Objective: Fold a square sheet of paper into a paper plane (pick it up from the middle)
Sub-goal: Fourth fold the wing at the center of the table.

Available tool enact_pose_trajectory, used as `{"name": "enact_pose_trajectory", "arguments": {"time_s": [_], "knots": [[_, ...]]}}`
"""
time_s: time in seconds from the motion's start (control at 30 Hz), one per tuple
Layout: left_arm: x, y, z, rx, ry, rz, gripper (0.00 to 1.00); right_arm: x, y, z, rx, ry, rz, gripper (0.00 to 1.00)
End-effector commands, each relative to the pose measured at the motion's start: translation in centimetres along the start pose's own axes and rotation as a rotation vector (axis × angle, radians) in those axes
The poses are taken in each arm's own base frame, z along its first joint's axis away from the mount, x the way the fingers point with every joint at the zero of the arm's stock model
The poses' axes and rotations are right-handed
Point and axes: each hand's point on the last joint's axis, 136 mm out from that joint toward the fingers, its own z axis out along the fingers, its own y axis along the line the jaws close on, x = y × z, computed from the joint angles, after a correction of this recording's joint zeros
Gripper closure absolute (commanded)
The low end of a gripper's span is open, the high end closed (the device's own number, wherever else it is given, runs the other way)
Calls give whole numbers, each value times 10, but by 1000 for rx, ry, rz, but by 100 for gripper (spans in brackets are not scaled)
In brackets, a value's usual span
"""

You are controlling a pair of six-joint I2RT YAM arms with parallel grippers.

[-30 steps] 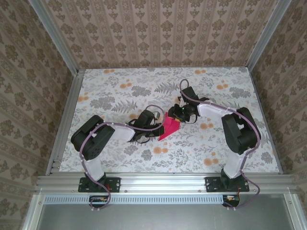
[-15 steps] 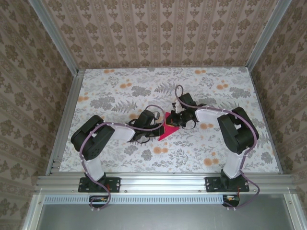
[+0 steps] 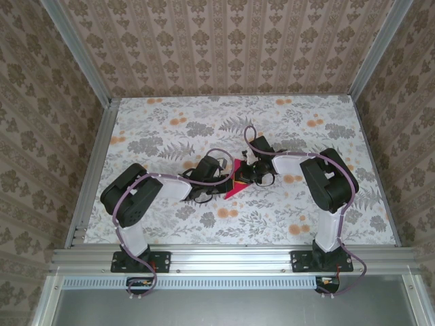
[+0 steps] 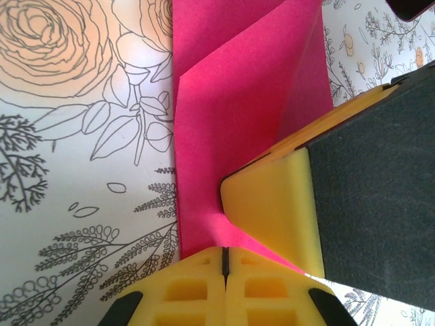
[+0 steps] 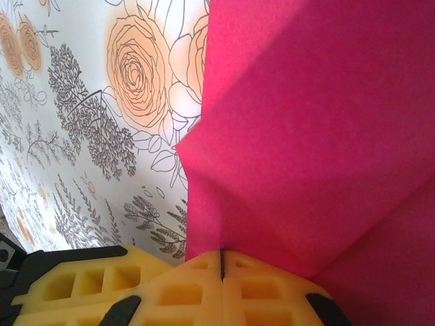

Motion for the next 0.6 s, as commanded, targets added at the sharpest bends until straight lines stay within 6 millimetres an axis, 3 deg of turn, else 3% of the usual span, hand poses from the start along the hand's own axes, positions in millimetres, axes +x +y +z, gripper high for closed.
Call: {"name": "enact_pose_trajectory", "arguments": {"time_s": [0.0,0.37,0.57], "knots": [[53,49,0,-184,171,-75,97,-3,-25,6,80,-4,10,96],[56,48,0,-181,189,-69,98,-25,-21,-3,27,-36,7,95],[56,47,0,-178,193,-67,98,-26,-23,-5,31,-42,6,95]]}}
